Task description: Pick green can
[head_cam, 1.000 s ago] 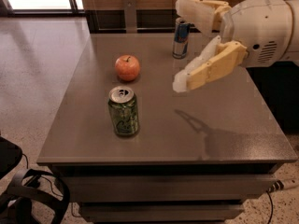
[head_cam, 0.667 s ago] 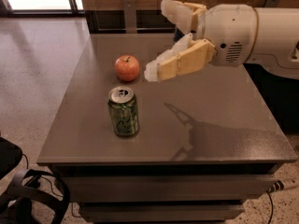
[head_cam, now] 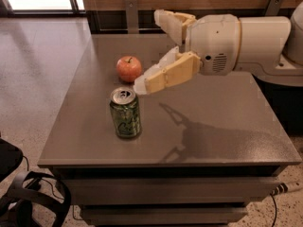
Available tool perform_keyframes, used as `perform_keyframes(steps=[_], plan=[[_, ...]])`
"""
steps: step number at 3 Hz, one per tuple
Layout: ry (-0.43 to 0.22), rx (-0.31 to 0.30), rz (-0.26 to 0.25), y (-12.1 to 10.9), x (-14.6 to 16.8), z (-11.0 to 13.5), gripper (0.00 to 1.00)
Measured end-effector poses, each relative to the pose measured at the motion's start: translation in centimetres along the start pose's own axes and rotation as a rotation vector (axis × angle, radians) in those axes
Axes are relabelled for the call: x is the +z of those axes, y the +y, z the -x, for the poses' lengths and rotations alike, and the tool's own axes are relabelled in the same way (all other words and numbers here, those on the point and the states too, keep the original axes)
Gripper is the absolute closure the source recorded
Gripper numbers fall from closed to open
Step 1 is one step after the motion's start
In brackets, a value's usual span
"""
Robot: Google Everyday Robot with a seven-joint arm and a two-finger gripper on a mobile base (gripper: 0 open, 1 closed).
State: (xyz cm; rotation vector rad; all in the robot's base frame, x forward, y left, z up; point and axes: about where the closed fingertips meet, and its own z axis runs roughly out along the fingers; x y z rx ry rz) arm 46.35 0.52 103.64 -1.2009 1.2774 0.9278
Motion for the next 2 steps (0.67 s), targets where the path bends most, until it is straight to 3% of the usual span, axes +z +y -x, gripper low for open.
perform_keyframes(steps=[2], plan=[[0.043,0.002,0.016,0.1,3.0,-6.3,0.00]])
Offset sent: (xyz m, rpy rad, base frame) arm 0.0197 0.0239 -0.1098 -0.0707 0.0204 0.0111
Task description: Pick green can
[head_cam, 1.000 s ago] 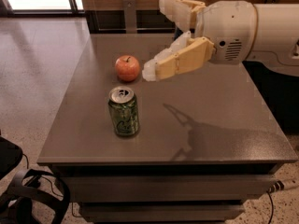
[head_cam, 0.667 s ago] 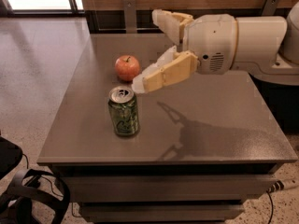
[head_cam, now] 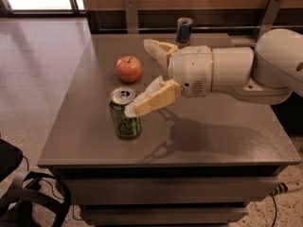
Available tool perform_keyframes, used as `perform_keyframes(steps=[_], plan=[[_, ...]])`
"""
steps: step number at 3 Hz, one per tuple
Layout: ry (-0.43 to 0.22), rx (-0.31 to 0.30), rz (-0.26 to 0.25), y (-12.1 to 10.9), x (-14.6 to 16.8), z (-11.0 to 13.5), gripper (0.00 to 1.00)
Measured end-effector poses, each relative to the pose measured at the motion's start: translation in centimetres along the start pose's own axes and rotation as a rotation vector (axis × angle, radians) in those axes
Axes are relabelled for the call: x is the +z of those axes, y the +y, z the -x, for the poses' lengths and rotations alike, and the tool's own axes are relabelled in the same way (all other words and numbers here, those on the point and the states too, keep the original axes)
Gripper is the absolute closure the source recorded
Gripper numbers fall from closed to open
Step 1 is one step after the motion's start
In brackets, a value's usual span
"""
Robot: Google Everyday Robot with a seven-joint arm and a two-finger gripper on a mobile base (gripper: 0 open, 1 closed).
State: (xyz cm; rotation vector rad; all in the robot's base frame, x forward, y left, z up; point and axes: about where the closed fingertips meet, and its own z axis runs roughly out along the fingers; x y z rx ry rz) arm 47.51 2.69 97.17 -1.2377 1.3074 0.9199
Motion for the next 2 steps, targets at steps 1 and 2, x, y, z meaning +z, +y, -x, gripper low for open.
perform_keyframes(steps=[1,2], plan=[[0.007,0.001,0.003,0.1,0.1,-3.1,0.00],[0.009,0.004,0.008,0.2,0.0,-5.5,0.00]])
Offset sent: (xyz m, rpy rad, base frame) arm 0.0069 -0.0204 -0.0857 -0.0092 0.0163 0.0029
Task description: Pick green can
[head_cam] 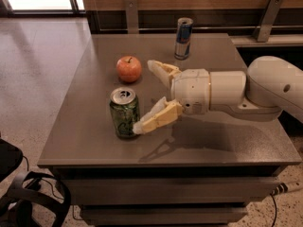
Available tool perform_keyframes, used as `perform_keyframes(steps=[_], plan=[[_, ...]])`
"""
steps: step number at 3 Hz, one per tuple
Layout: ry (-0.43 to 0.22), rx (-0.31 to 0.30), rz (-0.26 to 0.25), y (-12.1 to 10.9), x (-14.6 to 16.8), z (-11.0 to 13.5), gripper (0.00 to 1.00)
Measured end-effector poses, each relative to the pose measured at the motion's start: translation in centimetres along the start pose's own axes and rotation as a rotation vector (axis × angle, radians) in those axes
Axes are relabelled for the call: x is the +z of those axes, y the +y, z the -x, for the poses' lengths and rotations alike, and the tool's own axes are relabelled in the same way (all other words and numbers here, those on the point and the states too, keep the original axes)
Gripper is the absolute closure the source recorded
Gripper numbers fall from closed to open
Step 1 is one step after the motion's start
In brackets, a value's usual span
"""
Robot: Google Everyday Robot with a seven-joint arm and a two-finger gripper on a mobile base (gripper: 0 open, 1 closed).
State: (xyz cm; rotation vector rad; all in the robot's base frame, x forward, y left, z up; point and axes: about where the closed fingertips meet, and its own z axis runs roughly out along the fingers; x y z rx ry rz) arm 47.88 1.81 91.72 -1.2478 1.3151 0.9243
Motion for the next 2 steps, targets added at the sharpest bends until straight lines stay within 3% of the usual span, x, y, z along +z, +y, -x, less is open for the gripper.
perform_keyframes(steps=[2], plan=[[-0.027,0.011,0.024,0.7,1.7,-1.9,0.00]])
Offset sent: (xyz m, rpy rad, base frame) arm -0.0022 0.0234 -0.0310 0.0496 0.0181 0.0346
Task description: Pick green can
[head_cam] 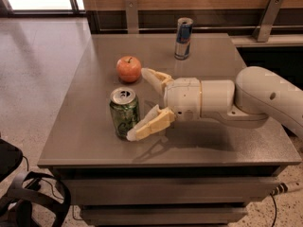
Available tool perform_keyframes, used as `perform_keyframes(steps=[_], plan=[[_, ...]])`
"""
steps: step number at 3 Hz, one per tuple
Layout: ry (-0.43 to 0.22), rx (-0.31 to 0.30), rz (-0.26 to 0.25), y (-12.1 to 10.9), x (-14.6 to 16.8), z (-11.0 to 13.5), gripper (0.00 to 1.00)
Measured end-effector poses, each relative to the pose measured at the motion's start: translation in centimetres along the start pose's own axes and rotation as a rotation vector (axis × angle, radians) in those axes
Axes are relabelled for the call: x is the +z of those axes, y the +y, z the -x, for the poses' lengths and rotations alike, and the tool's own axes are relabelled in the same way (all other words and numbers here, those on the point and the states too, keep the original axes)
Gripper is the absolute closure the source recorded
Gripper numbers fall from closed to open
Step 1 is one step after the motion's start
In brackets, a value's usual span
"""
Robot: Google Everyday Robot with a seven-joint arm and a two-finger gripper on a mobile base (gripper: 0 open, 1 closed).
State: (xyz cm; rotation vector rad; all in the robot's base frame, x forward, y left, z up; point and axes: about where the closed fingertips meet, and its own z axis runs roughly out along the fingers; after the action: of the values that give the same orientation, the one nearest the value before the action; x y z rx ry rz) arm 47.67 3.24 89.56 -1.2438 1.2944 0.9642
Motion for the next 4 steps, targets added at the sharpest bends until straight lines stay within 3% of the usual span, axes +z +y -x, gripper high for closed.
perform_keyframes(steps=[2,4], plan=[[-0.052,0.034,0.021,1.5,2.5,-1.0,0.00],[-0.064,0.050,0.032,2.3,3.5,-1.9,0.41]])
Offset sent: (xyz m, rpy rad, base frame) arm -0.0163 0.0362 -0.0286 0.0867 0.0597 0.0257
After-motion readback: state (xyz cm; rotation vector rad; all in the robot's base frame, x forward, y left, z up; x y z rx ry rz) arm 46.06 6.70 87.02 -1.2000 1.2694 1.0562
